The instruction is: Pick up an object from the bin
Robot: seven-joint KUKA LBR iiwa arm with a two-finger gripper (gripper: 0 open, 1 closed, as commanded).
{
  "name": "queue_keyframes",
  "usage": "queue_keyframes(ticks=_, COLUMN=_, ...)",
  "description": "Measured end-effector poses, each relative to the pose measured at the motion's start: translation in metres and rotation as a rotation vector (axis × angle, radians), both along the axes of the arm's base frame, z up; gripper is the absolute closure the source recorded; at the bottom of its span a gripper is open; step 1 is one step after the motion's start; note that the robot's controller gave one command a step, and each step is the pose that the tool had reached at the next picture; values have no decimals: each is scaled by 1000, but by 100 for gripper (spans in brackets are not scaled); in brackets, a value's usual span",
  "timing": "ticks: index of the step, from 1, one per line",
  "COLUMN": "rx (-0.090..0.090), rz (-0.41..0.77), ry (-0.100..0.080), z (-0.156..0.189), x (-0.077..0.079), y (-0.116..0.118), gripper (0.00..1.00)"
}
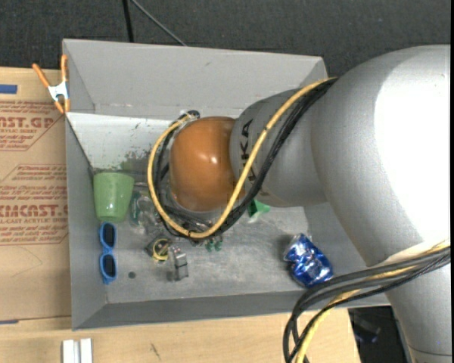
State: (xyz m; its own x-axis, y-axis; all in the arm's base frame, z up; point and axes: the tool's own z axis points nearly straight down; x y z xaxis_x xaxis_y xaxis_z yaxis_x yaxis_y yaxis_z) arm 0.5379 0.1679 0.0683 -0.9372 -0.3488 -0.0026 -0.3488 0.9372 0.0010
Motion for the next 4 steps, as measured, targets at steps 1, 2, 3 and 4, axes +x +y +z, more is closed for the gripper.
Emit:
queue_keyframes(ticks=1, rx=-1, rz=114, ry=-1, z=32, x=-5, y=-13, gripper=0)
queue_keyframes(ticks=2, rx=-1, rz=213, ry=0, z=31, x=-8, y=0, gripper=0)
queue_keyframes(ticks=3, rx=-1, rz=167, ry=4, z=0, x=-10, y=-10, gripper=0)
queue_keyframes(ticks=4, rx=1, rz=167, ry=4, z=-1, x=-10, y=-9, gripper=0)
